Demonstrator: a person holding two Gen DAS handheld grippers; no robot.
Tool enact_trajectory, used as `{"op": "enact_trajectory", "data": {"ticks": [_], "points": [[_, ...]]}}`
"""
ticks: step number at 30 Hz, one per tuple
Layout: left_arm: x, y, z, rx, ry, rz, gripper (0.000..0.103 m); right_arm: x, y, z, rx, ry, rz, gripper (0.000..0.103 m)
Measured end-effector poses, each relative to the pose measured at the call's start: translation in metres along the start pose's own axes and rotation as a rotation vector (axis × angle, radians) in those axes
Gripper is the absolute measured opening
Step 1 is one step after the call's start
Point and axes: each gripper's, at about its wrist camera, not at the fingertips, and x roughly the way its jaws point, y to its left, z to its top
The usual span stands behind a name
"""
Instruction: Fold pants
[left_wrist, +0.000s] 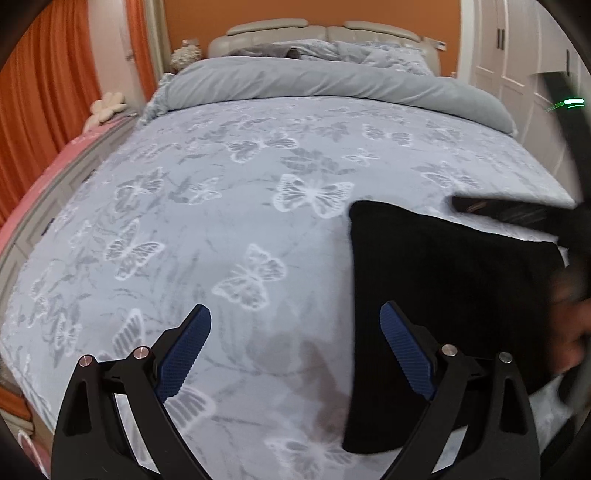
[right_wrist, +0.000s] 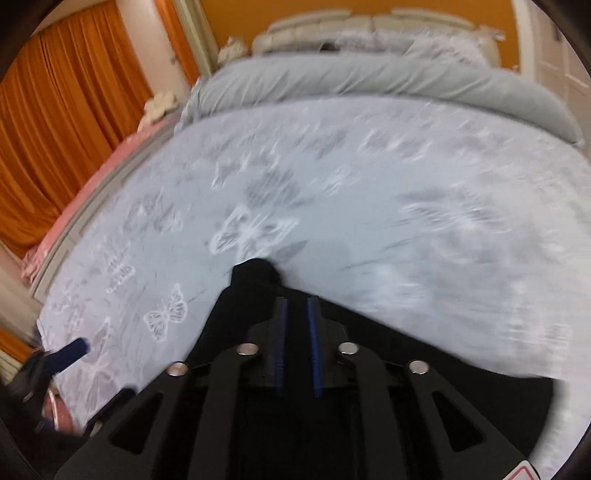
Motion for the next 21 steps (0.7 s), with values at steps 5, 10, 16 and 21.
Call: {"op": "enact_trajectory", "data": {"ticks": [5,10,16,21], "points": [[-0.004,-0.01,-0.012,0.026,0.0,-0.036,0.095,-0.07,-0.099,-0.047,0.199,0.005,-0.068,0.064],[-0.009,-0.023,-0.016,0.066,-0.022,-0.018,0.095,-0.079,-0.139,-0.107,0.272,0.101,-0.048,0.063],[-0.006,-0.04,-0.012,0.047,-0.008,-0.028,0.095,-0.053,-0.114,-0.128,0.173,0.177,-0.054,0.06],[-0.003,-0.055,-0.012,0.048,0.006,-0.022,0.096,-0.076,-0.098,-0.122,0.096,0.085,-0.08,0.019]]}}
